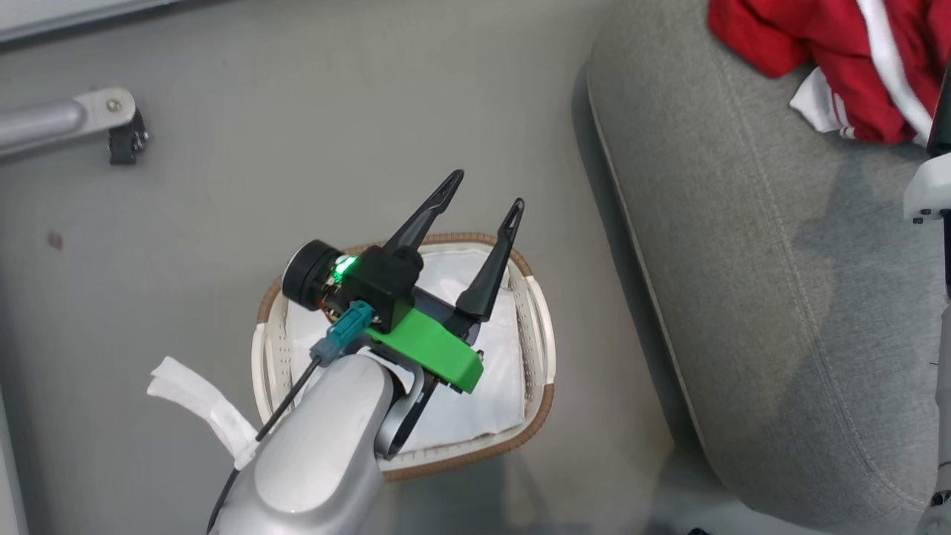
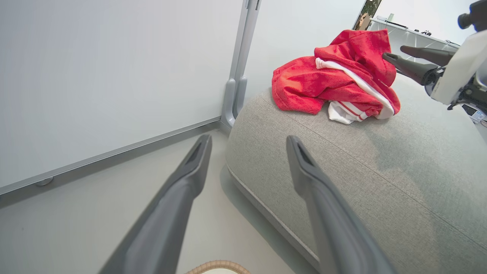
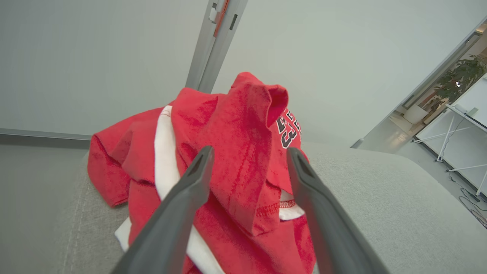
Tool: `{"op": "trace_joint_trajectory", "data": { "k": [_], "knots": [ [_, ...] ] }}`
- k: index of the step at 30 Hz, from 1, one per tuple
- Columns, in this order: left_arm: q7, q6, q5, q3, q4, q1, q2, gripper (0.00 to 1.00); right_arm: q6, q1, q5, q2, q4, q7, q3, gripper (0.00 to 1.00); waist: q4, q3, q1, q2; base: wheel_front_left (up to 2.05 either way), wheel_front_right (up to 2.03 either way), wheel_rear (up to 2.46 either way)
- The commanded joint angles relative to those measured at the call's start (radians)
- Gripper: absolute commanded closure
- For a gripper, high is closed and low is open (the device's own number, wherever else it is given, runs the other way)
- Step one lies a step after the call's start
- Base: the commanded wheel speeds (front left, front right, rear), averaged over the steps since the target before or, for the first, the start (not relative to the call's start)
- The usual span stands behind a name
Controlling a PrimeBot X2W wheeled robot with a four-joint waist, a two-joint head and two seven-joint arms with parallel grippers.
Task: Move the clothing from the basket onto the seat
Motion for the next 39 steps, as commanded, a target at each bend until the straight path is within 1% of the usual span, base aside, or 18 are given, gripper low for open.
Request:
{"op": "trace_joint_trajectory", "data": {
  "k": [1, 7, 11, 16, 21, 26, 30, 35, 39],
  "knots": [
    [0.0, -0.002, -0.006, 0.016, 0.009, 0.023, 0.0, 0.0, -0.001, 0.023, 0.006, -0.007, -0.013, 0.0, 0.006, 0.0, 0.0, -0.085, -0.0001, 0.0, 0.0, 0.0, 0.0],
    [0.0, 0.02, -0.022, 0.066, 0.041, 0.071, -0.011, 0.0, -0.001, 0.058, 0.016, -0.02, -0.05, 0.0, 0.049, 0.0, 0.035, -0.203, -0.0001, 0.0, 0.0, 0.0, 0.0],
    [0.0, 0.035, -0.037, 0.101, 0.049, 0.106, -0.012, 0.0, -0.001, 0.083, 0.032, -0.012, -0.061, 0.0, 0.087, 0.0, 0.071, -0.269, -0.0001, 0.0, 0.0, 0.0, 0.0],
    [0.0, 0.067, -0.045, 0.162, 0.047, 0.157, -0.012, 0.0, -0.001, 0.119, 0.067, 0.014, -0.071, 0.0, 0.141, 0.0, 0.114, -0.323, -0.0001, 0.0, 0.0, 0.0, 0.0],
    [0.0, 0.089, -0.034, 0.253, 0.054, 0.223, -0.012, 0.0, -0.001, 0.176, 0.111, 0.058, -0.08, 0.0, 0.2, 0.0, 0.155, -0.369, -0.0001, 0.0, 0.0, 0.0, 0.0],
    [0.0, 0.095, -0.011, 0.349, 0.054, 0.295, -0.012, 0.0, -0.001, 0.256, 0.157, 0.103, -0.095, 0.0, 0.235, 0.0, 0.185, -0.41, -0.0001, 0.0, 0.0, 0.0, 0.0],
    [0.0, 0.09, 0.009, 0.419, 0.046, 0.353, -0.012, 0.0, -0.001, 0.332, 0.186, 0.128, -0.116, 0.0, 0.252, 0.0, 0.197, -0.435, -0.0001, 0.0, 0.0, 0.0, 0.0],
    [0.0, 0.076, 0.014, 0.469, 0.034, 0.42, -0.012, 0.0, -0.001, 0.432, 0.236, 0.14, -0.142, 0.0, 0.275, 0.0, 0.204, -0.46, -0.0001, 0.0, 0.0, 0.0, 0.0],
    [0.0, 0.073, 0.012, 0.489, 0.017, 0.466, -0.012, 0.0, -0.001, 0.51, 0.335, 0.139, -0.151, 0.0, 0.315, 0.0, 0.204, -0.47, -0.0001, 0.0, 0.0, 0.0, 0.0]
  ]
}}
